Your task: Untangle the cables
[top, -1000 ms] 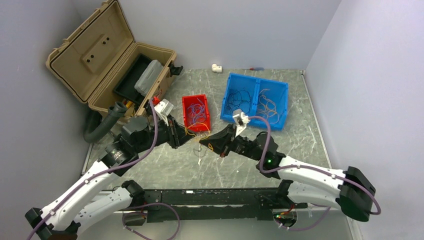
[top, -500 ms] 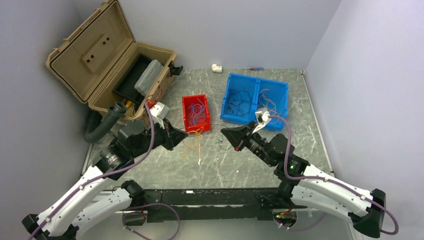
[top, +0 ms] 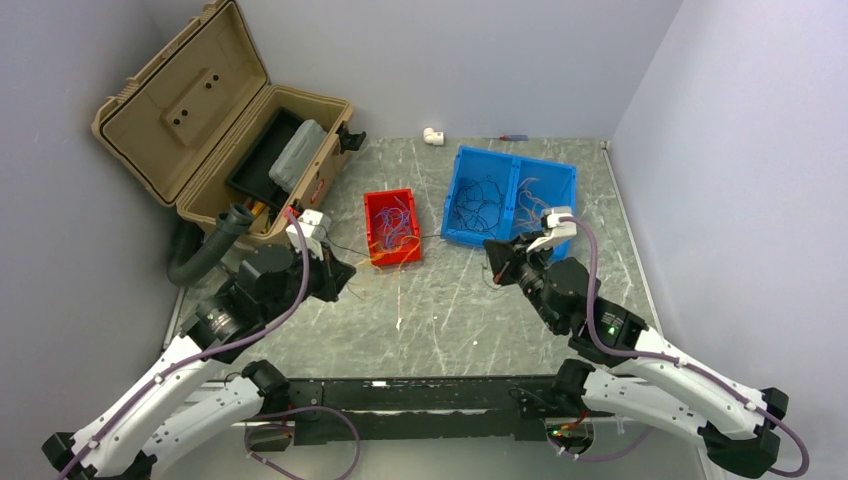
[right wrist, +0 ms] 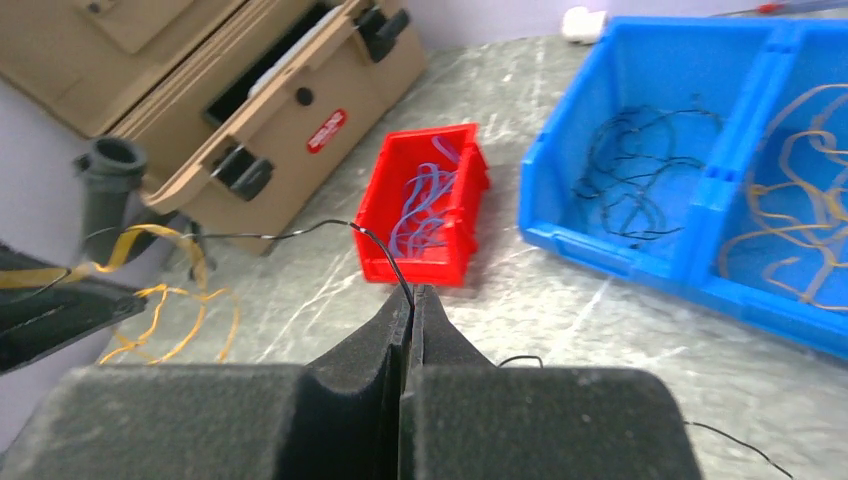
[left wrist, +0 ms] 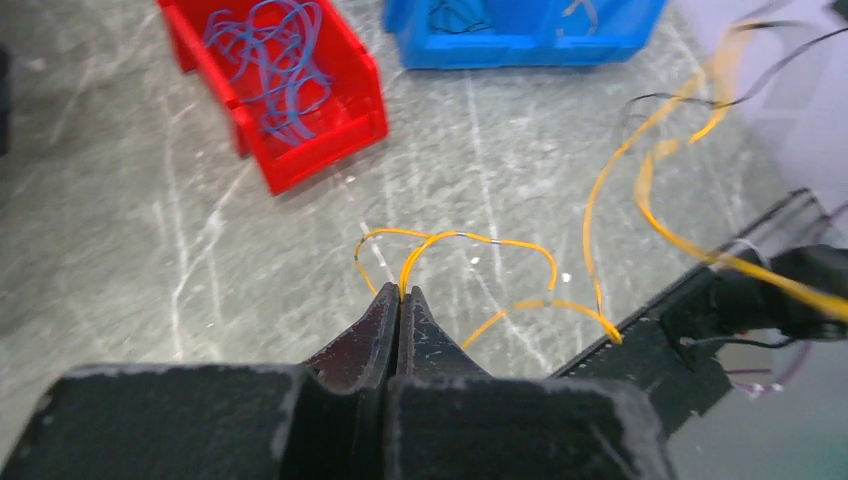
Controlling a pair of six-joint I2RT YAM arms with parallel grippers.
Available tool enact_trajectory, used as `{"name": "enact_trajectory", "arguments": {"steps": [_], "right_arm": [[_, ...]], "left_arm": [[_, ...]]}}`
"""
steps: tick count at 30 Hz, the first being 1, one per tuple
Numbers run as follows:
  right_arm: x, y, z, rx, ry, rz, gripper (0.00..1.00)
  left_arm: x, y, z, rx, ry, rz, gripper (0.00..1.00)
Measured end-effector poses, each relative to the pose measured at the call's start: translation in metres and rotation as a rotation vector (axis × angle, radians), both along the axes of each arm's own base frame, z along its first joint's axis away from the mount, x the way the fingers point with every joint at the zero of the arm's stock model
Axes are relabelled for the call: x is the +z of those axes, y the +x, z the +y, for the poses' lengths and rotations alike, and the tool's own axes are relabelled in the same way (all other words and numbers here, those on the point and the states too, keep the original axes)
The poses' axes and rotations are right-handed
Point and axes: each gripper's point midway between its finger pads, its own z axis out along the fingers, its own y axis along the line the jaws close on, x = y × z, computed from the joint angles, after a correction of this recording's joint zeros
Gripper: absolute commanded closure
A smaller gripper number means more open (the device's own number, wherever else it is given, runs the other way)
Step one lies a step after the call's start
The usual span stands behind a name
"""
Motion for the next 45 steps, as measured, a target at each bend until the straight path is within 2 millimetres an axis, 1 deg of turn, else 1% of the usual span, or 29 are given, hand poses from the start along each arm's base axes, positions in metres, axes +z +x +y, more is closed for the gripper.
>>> {"name": "enact_trajectory", "arguments": {"steps": [2, 4, 8, 11, 14, 18, 21, 26, 29, 32, 34, 36, 37, 39, 42, 44, 45], "right_arm": [[0.002, 0.003, -0.011, -0.053, -0.027, 0.006, 1.00], [0.004, 0.006, -0.023, -0.109, -0.052, 0.013, 1.00], [0.006, 0.011, -0.050, -0.251, -0.102, 0.035, 1.00], [0.005, 0.014, -0.076, -0.388, -0.126, 0.058, 1.00], [-0.001, 0.013, -0.105, -0.530, -0.154, 0.079, 1.00], [-0.006, 0.009, -0.133, -0.659, -0.197, 0.092, 1.00], [-0.003, 0.006, -0.146, -0.712, -0.216, 0.090, 1.00], [0.007, 0.006, -0.156, -0.745, -0.266, 0.062, 1.00], [0.017, 0.010, -0.166, -0.791, -0.304, 0.049, 1.00], [0.023, 0.021, -0.187, -0.872, -0.336, 0.077, 1.00], [0.019, 0.032, -0.206, -0.932, -0.347, 0.129, 1.00], [0.011, 0.044, -0.225, -0.981, -0.346, 0.198, 1.00], [0.008, 0.048, -0.227, -0.982, -0.342, 0.218, 1.00], [-0.004, 0.058, -0.221, -0.940, -0.337, 0.264, 1.00], [-0.013, 0.063, -0.216, -0.911, -0.305, 0.297, 1.00], [-0.013, 0.062, -0.222, -0.941, -0.261, 0.306, 1.00], [-0.013, 0.060, -0.230, -0.976, -0.235, 0.313, 1.00]], "left_arm": [[-0.006, 0.002, 0.007, 0.033, 0.029, 0.012, 1.00], [-0.013, 0.005, 0.018, 0.087, 0.070, 0.029, 1.00], [-0.021, 0.010, 0.044, 0.216, 0.158, 0.052, 1.00], [-0.020, 0.013, 0.064, 0.306, 0.217, 0.053, 1.00], [-0.016, 0.016, 0.083, 0.390, 0.267, 0.039, 1.00], [-0.013, 0.018, 0.106, 0.483, 0.336, 0.017, 1.00], [-0.014, 0.018, 0.119, 0.537, 0.385, 0.008, 1.00], [-0.013, 0.019, 0.128, 0.568, 0.424, -0.008, 1.00], [-0.010, 0.019, 0.134, 0.595, 0.430, -0.020, 1.00], [-0.007, 0.017, 0.145, 0.647, 0.438, -0.032, 1.00], [-0.005, 0.014, 0.156, 0.710, 0.429, -0.032, 1.00], [-0.003, 0.008, 0.170, 0.788, 0.412, -0.036, 1.00], [-0.002, 0.005, 0.176, 0.820, 0.402, -0.039, 1.00], [0.002, -0.001, 0.189, 0.892, 0.365, -0.054, 1.00], [0.008, -0.013, 0.209, 1.007, 0.293, -0.074, 1.00], [0.009, -0.022, 0.222, 1.087, 0.246, -0.077, 1.00], [0.010, -0.026, 0.228, 1.122, 0.224, -0.077, 1.00]]}}
